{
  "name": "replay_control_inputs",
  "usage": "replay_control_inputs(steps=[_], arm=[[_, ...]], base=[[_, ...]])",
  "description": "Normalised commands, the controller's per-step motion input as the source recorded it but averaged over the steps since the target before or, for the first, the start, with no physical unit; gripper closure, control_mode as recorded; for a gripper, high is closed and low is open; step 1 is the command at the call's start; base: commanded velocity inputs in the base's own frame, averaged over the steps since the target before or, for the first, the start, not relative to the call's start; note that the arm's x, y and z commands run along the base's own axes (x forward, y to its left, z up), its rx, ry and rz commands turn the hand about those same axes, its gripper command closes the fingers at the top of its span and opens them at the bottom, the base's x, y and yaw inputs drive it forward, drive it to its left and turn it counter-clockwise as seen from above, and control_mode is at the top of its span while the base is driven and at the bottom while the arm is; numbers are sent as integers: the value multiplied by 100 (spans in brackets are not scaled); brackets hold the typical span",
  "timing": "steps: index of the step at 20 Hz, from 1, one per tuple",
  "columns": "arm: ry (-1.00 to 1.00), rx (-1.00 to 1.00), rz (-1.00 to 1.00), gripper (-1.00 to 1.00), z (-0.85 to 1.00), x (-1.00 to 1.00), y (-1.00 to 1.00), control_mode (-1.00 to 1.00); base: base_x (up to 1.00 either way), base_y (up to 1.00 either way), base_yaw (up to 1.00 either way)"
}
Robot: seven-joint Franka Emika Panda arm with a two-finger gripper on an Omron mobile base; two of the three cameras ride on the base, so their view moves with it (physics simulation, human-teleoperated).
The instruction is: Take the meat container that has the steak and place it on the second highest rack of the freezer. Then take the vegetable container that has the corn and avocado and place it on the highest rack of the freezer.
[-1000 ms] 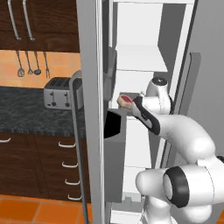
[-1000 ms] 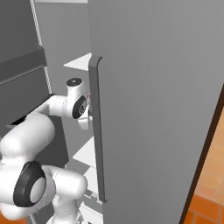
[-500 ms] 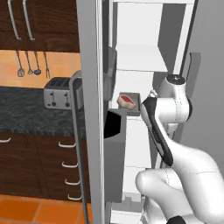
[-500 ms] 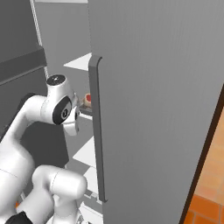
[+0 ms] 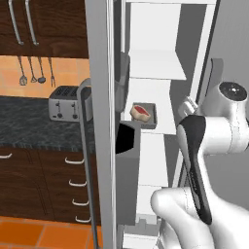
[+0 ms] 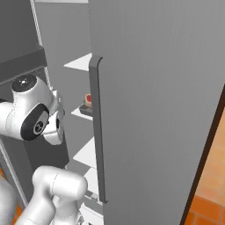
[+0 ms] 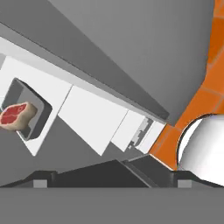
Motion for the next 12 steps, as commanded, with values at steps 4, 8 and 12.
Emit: replay_control_inputs(steps=[4,8,12], arm=[[-47,0,0,-100,27,-81,0,-100],[-12,6,2,-100,49,-66,0,-100],[-35,6,9,-100,32,-96,-1,-100]], base=[[0,0,0],[0,0,0],[0,0,0]])
